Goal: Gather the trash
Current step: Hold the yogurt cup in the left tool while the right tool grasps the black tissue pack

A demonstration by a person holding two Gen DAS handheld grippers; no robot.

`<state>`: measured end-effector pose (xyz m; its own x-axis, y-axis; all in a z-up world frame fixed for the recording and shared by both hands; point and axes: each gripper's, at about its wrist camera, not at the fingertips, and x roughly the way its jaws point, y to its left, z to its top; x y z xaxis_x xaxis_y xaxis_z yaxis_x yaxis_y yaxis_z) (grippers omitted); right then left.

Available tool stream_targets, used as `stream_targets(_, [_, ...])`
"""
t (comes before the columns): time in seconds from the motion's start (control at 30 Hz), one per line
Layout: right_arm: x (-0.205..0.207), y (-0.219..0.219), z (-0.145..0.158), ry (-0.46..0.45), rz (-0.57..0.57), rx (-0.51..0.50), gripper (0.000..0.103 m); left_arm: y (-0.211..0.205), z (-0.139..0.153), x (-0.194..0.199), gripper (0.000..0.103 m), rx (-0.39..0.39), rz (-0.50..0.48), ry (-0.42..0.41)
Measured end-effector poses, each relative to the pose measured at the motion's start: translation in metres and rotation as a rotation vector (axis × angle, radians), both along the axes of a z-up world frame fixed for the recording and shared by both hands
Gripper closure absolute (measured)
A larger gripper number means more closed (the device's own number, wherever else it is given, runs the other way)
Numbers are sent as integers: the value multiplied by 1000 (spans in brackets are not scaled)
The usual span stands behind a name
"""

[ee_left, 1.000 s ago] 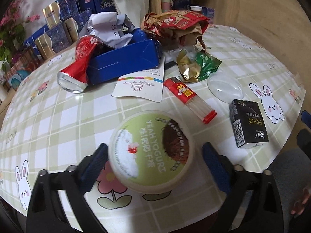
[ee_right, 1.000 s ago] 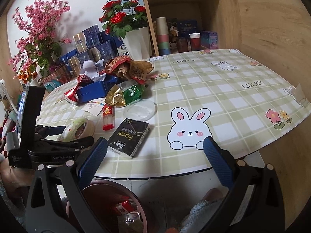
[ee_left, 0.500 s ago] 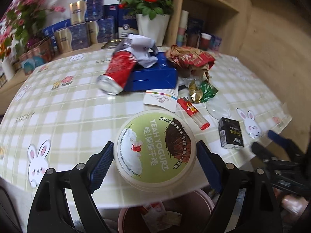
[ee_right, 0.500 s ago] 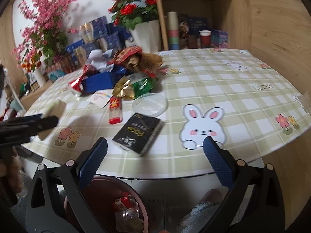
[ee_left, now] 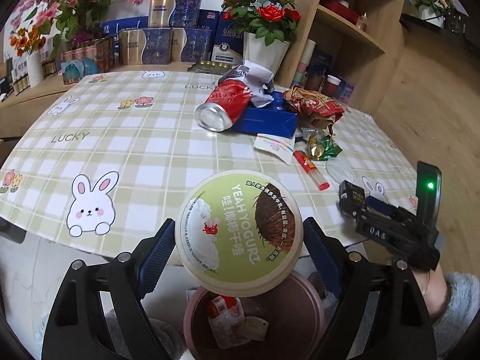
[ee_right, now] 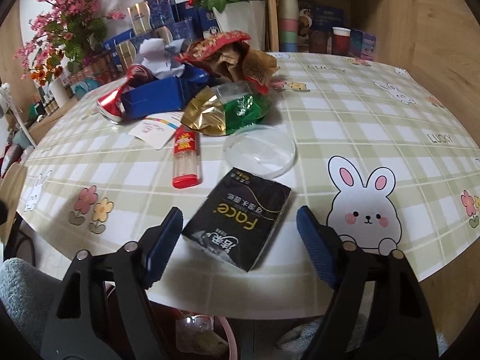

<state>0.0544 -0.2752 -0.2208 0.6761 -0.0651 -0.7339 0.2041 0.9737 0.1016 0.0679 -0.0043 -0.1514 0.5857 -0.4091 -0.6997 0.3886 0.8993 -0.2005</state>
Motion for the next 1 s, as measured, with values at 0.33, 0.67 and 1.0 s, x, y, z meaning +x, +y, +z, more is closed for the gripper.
stream_targets(0.33, [-2,6,-6,-17,9,-70,24,9,-5,-7,20,-36,12,2])
stream_targets(0.67, [0,8,-7,-30,-12,-72,20,15,-4,-8,20,-64,25,0])
stream_targets(1.0, [1,5,4,8,-3,-2,50,22,-2,-13,20,-81,31,-6])
